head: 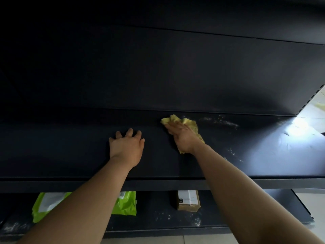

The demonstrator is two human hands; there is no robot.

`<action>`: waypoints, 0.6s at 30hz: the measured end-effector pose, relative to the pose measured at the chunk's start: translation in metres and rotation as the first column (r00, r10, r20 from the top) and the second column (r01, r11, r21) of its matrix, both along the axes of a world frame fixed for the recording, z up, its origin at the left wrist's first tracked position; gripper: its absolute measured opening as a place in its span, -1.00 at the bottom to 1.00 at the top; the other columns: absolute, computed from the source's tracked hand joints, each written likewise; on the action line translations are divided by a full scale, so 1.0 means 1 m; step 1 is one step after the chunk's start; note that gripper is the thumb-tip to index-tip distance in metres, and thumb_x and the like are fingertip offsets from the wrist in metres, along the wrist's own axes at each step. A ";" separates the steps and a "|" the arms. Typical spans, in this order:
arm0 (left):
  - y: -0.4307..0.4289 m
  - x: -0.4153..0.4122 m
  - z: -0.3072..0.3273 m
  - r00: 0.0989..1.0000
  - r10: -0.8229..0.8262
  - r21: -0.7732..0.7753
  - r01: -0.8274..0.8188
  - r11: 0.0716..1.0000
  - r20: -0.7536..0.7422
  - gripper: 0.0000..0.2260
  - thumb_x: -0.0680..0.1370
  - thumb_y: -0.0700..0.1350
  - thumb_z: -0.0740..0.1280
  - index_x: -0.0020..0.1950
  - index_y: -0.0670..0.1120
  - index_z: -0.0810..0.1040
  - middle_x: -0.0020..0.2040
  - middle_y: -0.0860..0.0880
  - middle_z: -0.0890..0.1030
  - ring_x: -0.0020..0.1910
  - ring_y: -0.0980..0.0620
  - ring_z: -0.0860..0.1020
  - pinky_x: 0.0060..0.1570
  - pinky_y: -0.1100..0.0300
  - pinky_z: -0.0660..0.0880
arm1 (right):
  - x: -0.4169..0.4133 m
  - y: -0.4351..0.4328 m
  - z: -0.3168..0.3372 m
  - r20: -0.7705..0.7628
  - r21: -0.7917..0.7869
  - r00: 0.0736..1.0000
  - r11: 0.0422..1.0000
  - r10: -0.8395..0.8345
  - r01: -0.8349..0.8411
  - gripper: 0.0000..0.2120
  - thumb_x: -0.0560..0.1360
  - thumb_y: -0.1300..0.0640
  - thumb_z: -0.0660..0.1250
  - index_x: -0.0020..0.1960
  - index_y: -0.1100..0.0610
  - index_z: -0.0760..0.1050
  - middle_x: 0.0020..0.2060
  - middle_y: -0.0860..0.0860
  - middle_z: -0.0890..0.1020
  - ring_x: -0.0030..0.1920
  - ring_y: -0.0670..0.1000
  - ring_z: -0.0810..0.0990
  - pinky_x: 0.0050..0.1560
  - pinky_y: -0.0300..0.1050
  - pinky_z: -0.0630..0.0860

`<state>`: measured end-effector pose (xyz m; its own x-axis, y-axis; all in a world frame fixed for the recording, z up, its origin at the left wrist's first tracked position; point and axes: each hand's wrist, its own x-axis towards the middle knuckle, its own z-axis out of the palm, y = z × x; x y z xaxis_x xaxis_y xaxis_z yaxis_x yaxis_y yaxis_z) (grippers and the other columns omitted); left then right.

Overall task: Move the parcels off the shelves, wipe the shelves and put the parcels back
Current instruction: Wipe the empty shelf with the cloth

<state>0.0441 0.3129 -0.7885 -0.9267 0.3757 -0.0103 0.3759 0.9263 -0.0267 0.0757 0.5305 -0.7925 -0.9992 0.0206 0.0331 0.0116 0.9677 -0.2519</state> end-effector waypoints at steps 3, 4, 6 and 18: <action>0.000 -0.004 -0.006 1.000 -0.015 0.025 0.016 1.000 -0.023 -0.54 0.64 0.16 -0.12 0.53 0.13 0.13 0.54 0.04 0.14 0.48 -0.21 0.17 0.35 -0.17 0.25 | -0.004 0.030 0.000 -0.015 0.039 0.972 0.971 -0.235 0.235 -0.41 0.57 0.21 0.07 0.56 -0.02 0.05 0.55 -0.04 0.10 0.54 -0.02 0.01 0.52 -0.09 -0.11; 0.000 -0.005 -0.008 0.999 -0.018 0.031 0.019 0.999 -0.027 -0.54 0.64 0.16 -0.13 0.53 0.13 0.12 0.55 0.05 0.14 0.49 -0.20 0.16 0.37 -0.16 0.24 | -0.005 0.034 0.000 -0.012 0.047 0.957 0.956 -0.289 0.289 -0.41 0.56 0.20 0.08 0.56 -0.02 0.06 0.55 -0.03 0.12 0.54 -0.01 0.01 0.52 -0.07 -0.10; 0.000 -0.008 -0.011 0.999 -0.020 0.035 0.021 0.999 -0.033 -0.54 0.64 0.16 -0.13 0.53 0.13 0.12 0.55 0.05 0.12 0.50 -0.20 0.14 0.38 -0.16 0.22 | -0.011 0.027 -0.002 -0.016 0.048 0.956 0.955 -0.292 0.292 -0.41 0.55 0.21 0.09 0.55 0.01 0.10 0.54 -0.03 0.14 0.54 -0.01 0.03 0.52 -0.05 -0.08; -0.002 -0.011 -0.014 0.996 -0.039 0.068 0.044 0.997 -0.076 -0.55 0.63 0.16 -0.12 0.52 0.15 0.13 0.54 0.09 0.15 0.50 -0.13 0.15 0.39 -0.08 0.22 | -0.084 -0.031 0.001 0.102 0.113 0.993 0.993 -0.056 0.044 -0.36 0.57 0.16 0.06 0.57 -0.05 -0.11 0.56 -0.07 -0.04 0.55 -0.01 -0.13 0.53 -0.02 -0.16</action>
